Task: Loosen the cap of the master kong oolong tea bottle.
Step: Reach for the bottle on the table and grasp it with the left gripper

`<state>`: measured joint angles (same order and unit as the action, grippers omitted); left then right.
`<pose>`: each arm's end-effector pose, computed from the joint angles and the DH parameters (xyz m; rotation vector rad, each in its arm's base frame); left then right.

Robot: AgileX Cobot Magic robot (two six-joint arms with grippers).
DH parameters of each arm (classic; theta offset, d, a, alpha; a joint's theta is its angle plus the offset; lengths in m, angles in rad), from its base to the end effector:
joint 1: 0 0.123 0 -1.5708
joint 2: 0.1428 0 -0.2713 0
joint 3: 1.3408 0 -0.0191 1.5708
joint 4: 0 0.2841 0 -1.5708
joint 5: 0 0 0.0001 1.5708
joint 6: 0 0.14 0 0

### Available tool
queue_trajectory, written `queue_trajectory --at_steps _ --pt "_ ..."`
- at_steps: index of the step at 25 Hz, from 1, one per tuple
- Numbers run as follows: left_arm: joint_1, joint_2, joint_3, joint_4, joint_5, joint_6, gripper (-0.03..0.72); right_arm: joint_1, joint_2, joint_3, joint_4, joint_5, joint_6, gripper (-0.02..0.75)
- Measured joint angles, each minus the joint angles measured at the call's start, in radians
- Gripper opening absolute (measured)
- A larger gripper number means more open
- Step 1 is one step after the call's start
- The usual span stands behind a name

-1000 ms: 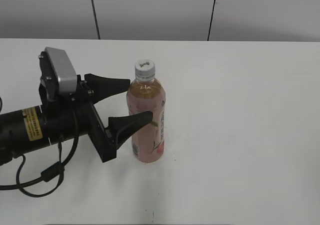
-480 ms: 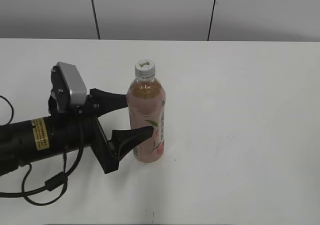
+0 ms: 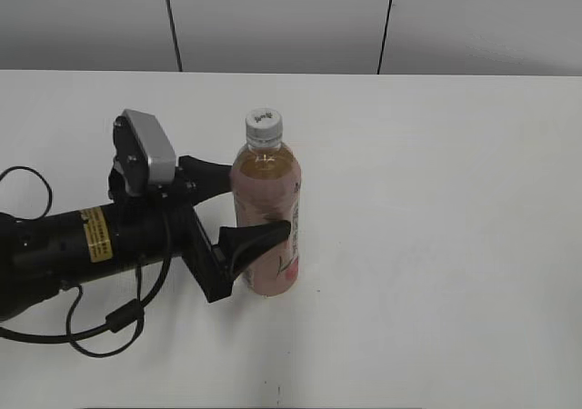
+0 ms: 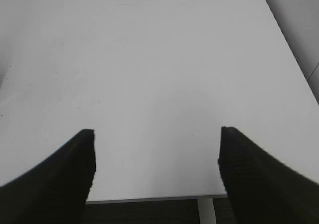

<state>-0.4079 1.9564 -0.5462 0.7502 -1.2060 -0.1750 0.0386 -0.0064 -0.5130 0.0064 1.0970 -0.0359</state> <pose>0.2675 -0.2127 0.0615 0.9581 1.5493 -0.8056 0.0771 0.0038 0.2715 -0.0773 2.0597 0.0093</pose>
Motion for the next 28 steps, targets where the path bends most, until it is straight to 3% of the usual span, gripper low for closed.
queue_trajectory --at_steps 7,12,28 --pt "-0.039 0.023 -0.01 -0.033 0.0 -0.001 0.543 0.0 0.0 0.0 0.001 0.0 0.0 0.582" --pt "-0.039 0.023 -0.01 -0.062 0.0 -0.001 0.411 0.0 0.0 0.0 0.001 0.0 0.0 0.582" --pt "-0.039 0.023 -0.01 -0.062 0.0 -0.001 0.411 0.0 0.0 0.0 0.001 0.0 0.0 0.582"
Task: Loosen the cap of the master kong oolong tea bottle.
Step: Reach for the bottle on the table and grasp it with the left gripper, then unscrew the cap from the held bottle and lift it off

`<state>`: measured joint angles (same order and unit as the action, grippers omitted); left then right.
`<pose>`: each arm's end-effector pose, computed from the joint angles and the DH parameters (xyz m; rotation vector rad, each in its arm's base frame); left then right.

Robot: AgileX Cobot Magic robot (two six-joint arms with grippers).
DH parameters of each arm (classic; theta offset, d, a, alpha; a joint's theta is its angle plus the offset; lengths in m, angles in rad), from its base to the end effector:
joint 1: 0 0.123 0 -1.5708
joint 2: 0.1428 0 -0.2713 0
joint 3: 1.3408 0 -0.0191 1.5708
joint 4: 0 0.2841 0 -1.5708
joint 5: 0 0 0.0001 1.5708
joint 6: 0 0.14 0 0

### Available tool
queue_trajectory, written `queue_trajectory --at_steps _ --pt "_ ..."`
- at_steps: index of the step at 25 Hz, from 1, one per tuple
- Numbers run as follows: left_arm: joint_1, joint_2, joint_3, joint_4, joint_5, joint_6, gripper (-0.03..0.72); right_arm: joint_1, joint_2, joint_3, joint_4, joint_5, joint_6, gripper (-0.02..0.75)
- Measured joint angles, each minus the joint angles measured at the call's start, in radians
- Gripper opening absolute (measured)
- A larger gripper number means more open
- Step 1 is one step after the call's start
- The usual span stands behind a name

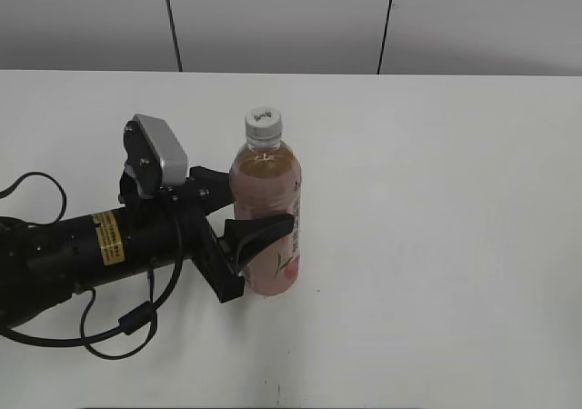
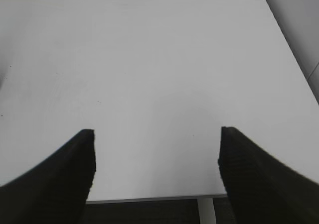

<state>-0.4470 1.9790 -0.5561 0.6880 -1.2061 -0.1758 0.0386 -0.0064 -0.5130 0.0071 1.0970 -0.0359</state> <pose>0.2677 -0.2204 0.0572 0.9286 1.5682 -0.8075 0.0771 0.0039 0.2715 -0.0773 2.0597 0.0102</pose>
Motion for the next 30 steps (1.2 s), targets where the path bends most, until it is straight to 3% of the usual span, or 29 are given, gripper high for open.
queue_trajectory --at_steps 16,22,30 --pt "0.0 0.0 0.0 0.0 0.0 0.0 0.411 0.0 0.024 0.0 0.005 0.0 0.05 0.582" --pt "0.0 0.0 0.0 -0.001 0.0 0.0 0.411 0.0 0.268 -0.041 0.01 -0.05 0.009 0.582" --pt "0.0 0.0 0.0 -0.001 -0.001 0.0 0.411 0.0 0.741 -0.212 0.017 -0.084 -0.086 0.573"
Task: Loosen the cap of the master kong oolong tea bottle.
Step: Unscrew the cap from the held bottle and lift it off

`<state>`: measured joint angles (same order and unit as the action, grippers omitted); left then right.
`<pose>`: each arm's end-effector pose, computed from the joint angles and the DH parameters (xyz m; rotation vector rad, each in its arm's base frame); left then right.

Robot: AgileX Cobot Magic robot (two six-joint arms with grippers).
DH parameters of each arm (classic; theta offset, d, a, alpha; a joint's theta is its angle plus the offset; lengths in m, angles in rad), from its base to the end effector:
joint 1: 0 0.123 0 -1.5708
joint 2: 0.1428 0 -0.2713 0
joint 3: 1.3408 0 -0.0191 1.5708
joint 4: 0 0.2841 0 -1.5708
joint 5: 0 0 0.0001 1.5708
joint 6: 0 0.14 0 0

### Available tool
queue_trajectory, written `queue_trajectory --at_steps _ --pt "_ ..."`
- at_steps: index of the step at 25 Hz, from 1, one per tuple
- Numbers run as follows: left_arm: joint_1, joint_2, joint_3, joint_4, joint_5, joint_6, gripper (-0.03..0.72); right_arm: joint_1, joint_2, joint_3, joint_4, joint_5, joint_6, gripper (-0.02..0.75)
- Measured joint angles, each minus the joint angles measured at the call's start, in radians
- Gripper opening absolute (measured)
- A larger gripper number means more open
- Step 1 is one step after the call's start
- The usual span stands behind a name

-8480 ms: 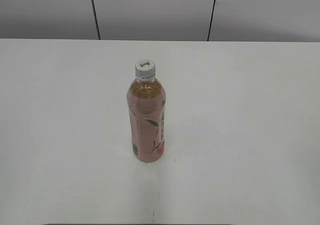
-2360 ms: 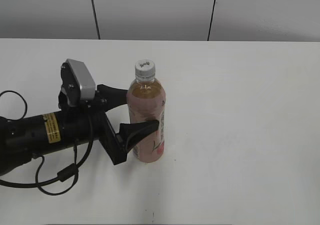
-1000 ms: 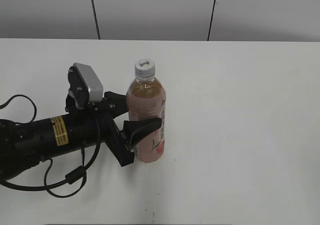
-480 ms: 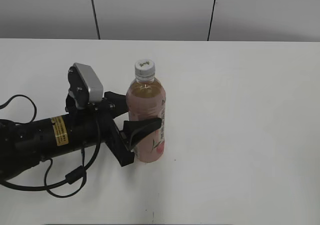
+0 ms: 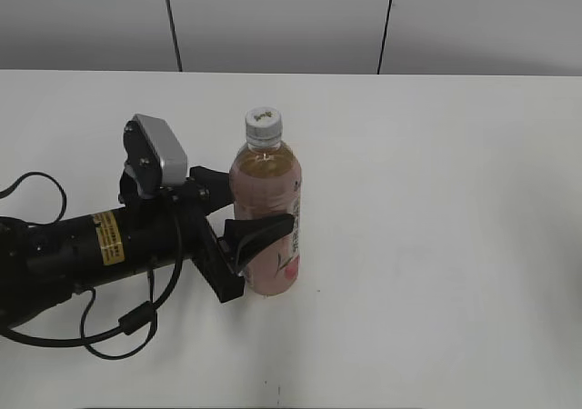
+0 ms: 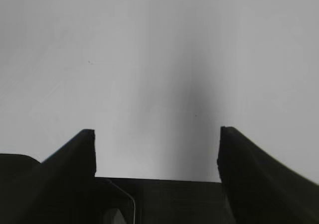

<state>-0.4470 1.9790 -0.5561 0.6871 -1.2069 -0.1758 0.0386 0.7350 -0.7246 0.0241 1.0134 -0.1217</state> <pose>0.2678 -0.2204 0.0573 0.9274 1.5678 -0.8075 0.1911 0.0102 0.2598 -0.1932 2.4995 -0.0033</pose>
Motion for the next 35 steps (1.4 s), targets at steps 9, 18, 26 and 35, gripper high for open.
queue_trajectory --at_steps 9,18,26,35 --pt "0.0 0.0 0.0 0.0 -0.002 0.0 0.411 0.002 0.472 -0.234 0.23 0.003 -0.172 0.55" --pt "0.0 0.0 0.0 0.0 -0.002 0.0 0.411 0.291 0.682 -0.482 0.226 0.029 -0.065 0.538" --pt "0.0 0.0 0.0 0.0 -0.002 0.0 0.411 0.554 0.881 -0.738 0.222 0.03 0.057 0.535" --pt "0.0 0.0 0.0 0.0 -0.002 0.0 0.411 0.672 1.031 -0.903 0.174 0.069 0.136 0.535"
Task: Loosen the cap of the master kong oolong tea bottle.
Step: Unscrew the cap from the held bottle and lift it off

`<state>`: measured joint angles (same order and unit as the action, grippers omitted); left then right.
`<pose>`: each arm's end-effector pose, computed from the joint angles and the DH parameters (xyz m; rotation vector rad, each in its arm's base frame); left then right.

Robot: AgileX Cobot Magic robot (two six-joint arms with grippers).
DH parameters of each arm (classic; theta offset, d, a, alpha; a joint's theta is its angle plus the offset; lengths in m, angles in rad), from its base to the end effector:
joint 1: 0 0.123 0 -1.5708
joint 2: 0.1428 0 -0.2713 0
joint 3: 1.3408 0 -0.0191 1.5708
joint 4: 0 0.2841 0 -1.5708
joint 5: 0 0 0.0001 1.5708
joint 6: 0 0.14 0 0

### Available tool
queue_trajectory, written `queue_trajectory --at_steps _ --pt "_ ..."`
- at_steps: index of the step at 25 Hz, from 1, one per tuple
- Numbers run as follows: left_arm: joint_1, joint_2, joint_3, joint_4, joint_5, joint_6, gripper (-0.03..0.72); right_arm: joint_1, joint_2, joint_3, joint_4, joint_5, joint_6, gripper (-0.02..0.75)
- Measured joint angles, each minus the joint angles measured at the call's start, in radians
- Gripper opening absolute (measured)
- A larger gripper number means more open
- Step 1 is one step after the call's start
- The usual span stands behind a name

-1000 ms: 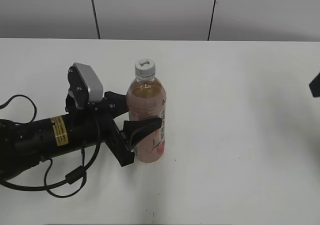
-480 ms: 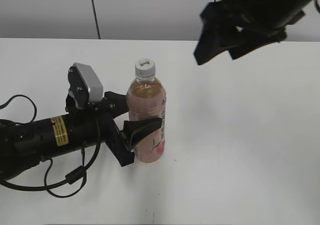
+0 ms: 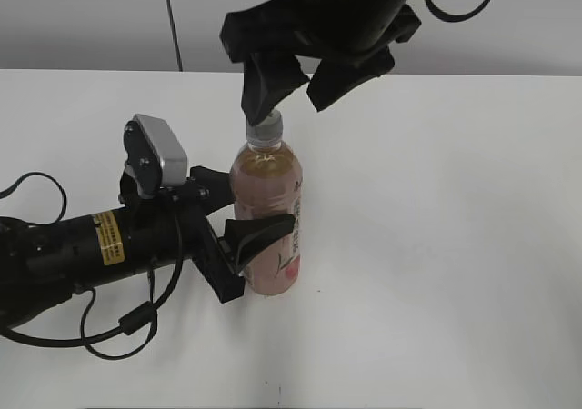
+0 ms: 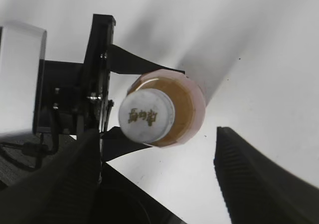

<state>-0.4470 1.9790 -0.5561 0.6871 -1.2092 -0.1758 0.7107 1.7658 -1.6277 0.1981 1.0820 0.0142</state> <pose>0.2678 -0.2205 0.0576 0.9265 1.5657 -0.8086 0.3131 0.3016 0.2592 -0.8722 2.6222 0.4714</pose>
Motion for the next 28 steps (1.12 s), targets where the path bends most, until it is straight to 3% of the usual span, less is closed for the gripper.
queue_trajectory --at_steps 22,28 --pt "0.0 0.0 0.0 0.0 0.0 0.0 0.411 0.005 0.068 -0.028 0.009 -0.023 0.036 0.533" --pt "0.0 0.0 0.0 0.0 0.0 0.0 0.411 0.005 0.068 -0.028 0.01 -0.024 0.036 0.49"
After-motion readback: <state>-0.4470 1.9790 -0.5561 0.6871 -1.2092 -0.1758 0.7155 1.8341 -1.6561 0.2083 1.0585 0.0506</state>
